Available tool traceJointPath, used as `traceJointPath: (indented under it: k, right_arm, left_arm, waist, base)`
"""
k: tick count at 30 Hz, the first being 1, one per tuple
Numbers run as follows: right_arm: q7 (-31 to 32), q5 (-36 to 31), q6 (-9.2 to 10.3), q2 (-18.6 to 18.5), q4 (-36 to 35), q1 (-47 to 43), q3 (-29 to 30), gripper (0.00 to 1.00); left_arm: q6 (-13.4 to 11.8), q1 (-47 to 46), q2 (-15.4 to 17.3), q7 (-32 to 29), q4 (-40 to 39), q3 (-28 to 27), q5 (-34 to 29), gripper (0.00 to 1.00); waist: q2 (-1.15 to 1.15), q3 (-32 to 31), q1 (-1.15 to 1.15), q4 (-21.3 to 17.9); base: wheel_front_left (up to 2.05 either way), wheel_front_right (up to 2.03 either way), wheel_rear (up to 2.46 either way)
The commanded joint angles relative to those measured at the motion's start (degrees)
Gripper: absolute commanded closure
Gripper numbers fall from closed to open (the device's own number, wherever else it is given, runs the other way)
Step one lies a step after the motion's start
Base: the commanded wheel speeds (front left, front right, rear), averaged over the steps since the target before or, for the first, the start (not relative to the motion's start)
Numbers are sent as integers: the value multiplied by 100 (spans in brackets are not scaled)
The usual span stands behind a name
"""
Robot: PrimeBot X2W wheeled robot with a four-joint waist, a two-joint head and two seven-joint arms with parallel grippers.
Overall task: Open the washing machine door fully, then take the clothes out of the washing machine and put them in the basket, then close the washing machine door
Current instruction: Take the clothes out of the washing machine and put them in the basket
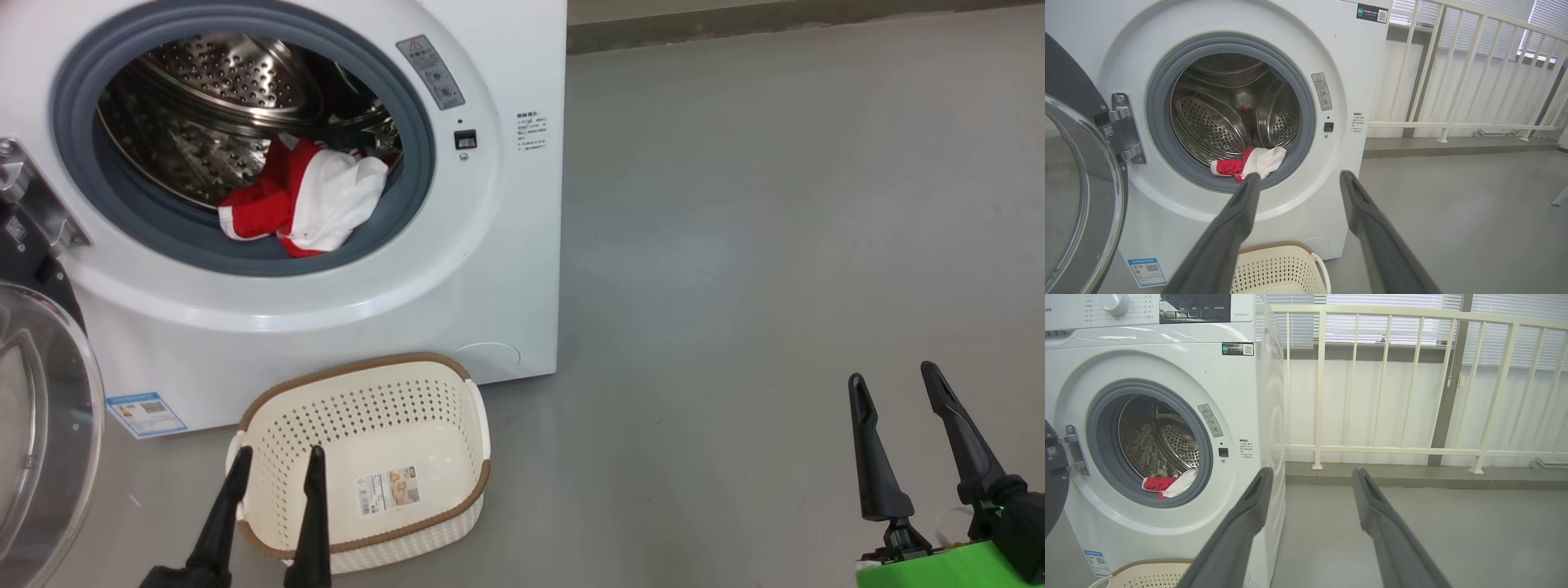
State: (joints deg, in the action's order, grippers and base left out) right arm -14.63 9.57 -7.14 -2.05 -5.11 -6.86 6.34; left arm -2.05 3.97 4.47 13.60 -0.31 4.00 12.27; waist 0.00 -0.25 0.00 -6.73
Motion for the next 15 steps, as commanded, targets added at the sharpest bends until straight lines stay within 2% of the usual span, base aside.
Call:
traceJointPath:
  k: [1, 5, 15]
  right_arm:
    - [-37, -26, -35, -83, -169, 105, -116, 0]
    - [-37, -28, -35, -83, -158, 104, -85, 0]
    - [-37, -19, -35, -83, -137, 102, -80, 0]
  left_arm:
    - [-9, -79, 93, -11, -145, -190, 46, 0]
    - [60, -106, 163, 22, -36, -213, 89, 0]
    - [51, -147, 184, 48, 53, -162, 88, 0]
  waist:
    - [0, -5, 0, 6]
    - [0, -34, 0, 5]
    - [0, -66, 0, -26]
  base:
    - [0, 0, 0]
    - [0, 0, 0]
    - [7, -7, 0]
